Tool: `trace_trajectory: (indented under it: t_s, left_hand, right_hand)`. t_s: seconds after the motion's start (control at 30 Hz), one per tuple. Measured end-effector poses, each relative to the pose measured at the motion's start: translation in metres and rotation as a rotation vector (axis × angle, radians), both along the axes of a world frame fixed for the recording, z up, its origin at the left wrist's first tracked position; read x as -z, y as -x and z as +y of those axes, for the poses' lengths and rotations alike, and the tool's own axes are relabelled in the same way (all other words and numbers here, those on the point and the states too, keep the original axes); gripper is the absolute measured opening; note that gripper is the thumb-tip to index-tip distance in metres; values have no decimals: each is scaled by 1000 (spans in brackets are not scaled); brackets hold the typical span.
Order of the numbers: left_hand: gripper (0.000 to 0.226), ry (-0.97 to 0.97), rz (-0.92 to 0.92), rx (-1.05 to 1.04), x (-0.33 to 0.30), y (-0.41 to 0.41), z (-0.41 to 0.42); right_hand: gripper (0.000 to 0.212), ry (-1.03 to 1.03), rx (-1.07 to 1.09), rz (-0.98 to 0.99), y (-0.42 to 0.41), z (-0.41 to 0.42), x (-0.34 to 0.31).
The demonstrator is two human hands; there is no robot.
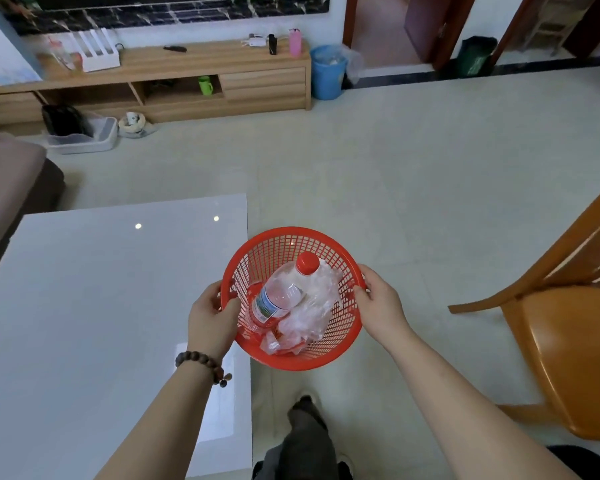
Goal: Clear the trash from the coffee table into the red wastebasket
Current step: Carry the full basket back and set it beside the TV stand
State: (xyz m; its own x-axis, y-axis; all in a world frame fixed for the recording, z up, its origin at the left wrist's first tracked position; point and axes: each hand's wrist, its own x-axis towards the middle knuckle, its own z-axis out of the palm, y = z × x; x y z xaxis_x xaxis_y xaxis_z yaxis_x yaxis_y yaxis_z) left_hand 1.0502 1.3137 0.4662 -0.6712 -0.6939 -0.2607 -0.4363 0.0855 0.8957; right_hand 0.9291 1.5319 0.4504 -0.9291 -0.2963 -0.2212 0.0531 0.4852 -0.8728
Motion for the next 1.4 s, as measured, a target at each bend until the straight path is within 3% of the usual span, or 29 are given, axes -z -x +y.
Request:
trace_trajectory:
  t_s: [0.27, 0.8, 1.07, 1.4]
  left_hand:
    - [13, -45, 12, -127, 27, 105, -47]
    - [24, -58, 30, -244, -3, 426, -234]
    - [22, -79, 18, -327, 19, 614, -332]
    - [19, -87, 18, -446, -1, 802, -451]
  right_hand:
    - [34, -5, -115, -25, 127, -63, 26]
    - [38, -47, -204, 35, 469, -267, 3]
    - [34, -16, -308, 10, 669, -381, 30]
    - [35, -33, -437, 44, 881, -524, 15]
